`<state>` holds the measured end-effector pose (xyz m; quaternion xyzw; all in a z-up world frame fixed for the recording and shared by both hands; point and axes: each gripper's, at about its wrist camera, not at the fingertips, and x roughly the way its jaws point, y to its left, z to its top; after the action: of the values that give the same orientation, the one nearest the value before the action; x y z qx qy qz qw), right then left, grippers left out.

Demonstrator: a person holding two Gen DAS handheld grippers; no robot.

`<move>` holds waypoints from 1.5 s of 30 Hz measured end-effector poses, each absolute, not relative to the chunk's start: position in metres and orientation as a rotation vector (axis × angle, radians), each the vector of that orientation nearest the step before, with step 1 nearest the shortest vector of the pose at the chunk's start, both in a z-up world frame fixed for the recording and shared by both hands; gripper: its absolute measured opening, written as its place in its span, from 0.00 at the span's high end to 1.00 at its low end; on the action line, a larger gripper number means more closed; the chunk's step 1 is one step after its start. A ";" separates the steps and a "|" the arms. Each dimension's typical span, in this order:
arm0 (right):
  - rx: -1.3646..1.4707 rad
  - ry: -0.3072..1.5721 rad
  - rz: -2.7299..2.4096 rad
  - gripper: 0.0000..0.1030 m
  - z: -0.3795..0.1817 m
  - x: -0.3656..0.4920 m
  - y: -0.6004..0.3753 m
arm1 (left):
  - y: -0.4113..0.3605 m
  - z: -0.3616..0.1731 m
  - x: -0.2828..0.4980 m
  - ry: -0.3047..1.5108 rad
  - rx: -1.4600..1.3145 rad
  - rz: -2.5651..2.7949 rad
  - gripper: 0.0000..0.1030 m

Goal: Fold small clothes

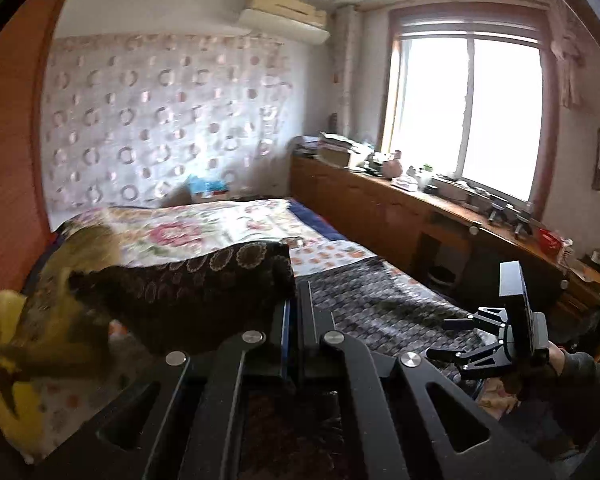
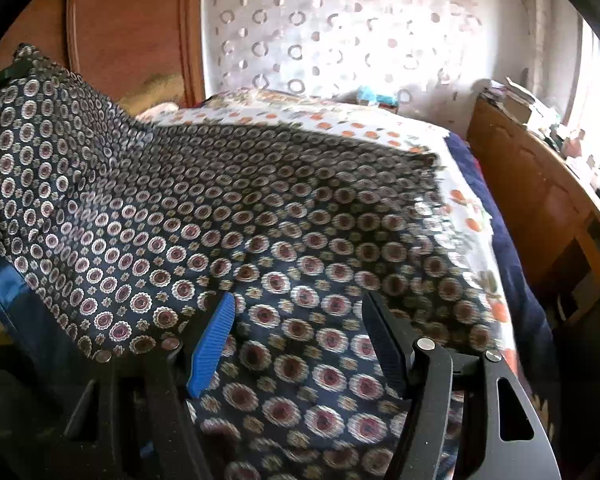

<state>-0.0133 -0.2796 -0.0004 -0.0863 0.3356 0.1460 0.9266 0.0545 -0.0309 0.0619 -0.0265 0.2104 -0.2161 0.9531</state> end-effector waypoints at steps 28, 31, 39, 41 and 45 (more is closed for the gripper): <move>-0.144 0.646 0.303 0.34 0.018 -0.025 -0.286 | -0.086 0.039 0.055 0.528 0.011 -0.480 0.25; -0.162 0.653 0.331 0.34 0.016 -0.020 -0.276 | -0.075 0.031 0.050 0.541 0.015 -0.438 0.25; -0.216 0.705 0.402 0.34 0.002 0.011 -0.249 | -0.052 0.010 0.048 0.590 -0.005 -0.370 0.25; -0.226 0.718 0.415 0.34 -0.002 0.019 -0.245 | -0.047 0.005 0.048 0.601 -0.010 -0.353 0.25; -0.251 0.735 0.430 0.34 -0.005 0.032 -0.236 | -0.041 -0.003 0.050 0.618 -0.014 -0.330 0.25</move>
<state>0.0323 -0.2360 -0.0051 -0.1212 0.3553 0.2082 0.9032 0.0497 -0.0415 -0.0027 -0.0070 0.3027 -0.1616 0.9393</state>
